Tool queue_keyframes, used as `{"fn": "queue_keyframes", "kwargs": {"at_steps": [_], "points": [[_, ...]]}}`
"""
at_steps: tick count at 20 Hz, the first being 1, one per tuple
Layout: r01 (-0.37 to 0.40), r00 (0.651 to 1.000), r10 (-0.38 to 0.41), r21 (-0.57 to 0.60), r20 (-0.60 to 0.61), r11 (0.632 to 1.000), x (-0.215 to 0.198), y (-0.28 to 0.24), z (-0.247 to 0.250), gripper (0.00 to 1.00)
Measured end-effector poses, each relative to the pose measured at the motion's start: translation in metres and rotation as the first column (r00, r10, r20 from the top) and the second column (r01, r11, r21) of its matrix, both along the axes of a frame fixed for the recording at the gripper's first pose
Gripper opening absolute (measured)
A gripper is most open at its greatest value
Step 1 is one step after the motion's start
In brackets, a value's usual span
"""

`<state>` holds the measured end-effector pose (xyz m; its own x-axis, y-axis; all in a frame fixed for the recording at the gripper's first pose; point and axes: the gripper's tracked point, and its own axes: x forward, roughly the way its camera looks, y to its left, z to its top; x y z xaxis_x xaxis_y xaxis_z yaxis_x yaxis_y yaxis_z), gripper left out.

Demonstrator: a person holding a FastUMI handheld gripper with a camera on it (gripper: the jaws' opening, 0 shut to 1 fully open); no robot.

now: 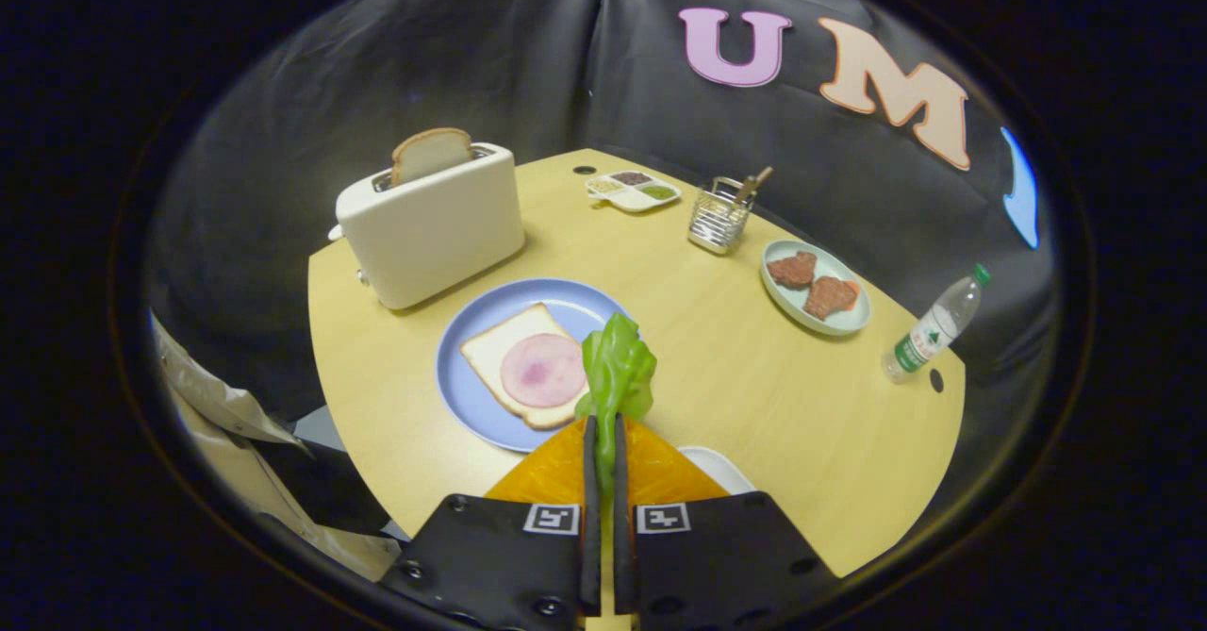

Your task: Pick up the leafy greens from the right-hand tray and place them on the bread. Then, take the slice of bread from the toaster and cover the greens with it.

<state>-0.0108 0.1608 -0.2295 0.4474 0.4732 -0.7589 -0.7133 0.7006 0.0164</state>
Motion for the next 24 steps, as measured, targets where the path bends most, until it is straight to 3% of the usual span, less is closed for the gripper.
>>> {"fn": "queue_keyframes", "kwargs": {"at_steps": [9, 19, 24], "points": [[-0.088, 0.996, 0.088, 0.035, -0.003, 0.996, 0.002, 0.074, 0.003, 0.08], [-0.164, 0.983, 0.167, 0.046, -0.071, 0.985, -0.008, 0.126, -0.028, 0.08], [-0.182, 0.979, 0.181, -0.002, -0.098, 0.983, -0.005, 0.127, -0.054, 0.2]]}}
